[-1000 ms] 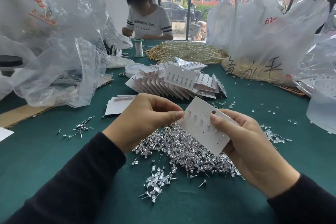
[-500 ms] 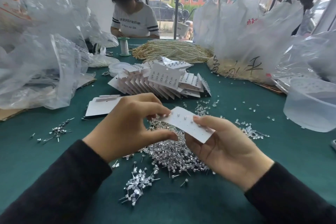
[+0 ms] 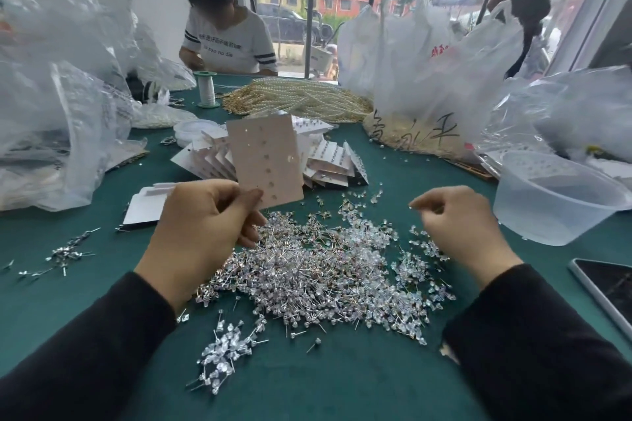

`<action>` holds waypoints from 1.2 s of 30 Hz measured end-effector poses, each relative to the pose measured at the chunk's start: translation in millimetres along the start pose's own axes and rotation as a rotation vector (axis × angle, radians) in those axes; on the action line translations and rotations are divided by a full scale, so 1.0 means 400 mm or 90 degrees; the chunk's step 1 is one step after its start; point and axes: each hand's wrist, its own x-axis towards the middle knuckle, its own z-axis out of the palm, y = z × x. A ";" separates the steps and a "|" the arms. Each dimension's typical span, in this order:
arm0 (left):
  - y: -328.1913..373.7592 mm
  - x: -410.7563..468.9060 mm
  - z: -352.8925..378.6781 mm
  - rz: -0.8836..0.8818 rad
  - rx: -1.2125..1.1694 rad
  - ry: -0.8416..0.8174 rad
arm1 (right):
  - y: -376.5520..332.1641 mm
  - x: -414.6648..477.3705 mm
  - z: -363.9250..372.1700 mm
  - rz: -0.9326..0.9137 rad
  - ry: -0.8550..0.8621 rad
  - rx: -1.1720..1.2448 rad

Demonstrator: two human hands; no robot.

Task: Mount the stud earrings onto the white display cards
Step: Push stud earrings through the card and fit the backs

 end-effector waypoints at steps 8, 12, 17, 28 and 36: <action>0.000 -0.007 0.002 -0.124 -0.112 -0.046 | 0.036 0.026 0.022 0.031 -0.107 -0.037; 0.005 -0.008 0.001 -0.197 -0.182 -0.062 | 0.045 0.034 0.017 0.026 -0.139 -0.064; 0.012 -0.009 -0.001 -0.222 -0.193 -0.071 | 0.043 0.033 0.009 0.018 -0.133 -0.070; 0.033 -0.030 0.020 -0.199 -0.190 -0.135 | -0.165 -0.106 -0.009 -0.277 0.073 0.294; 0.047 -0.049 0.046 -0.174 -0.169 -0.165 | -0.222 -0.144 0.076 -0.383 0.076 0.285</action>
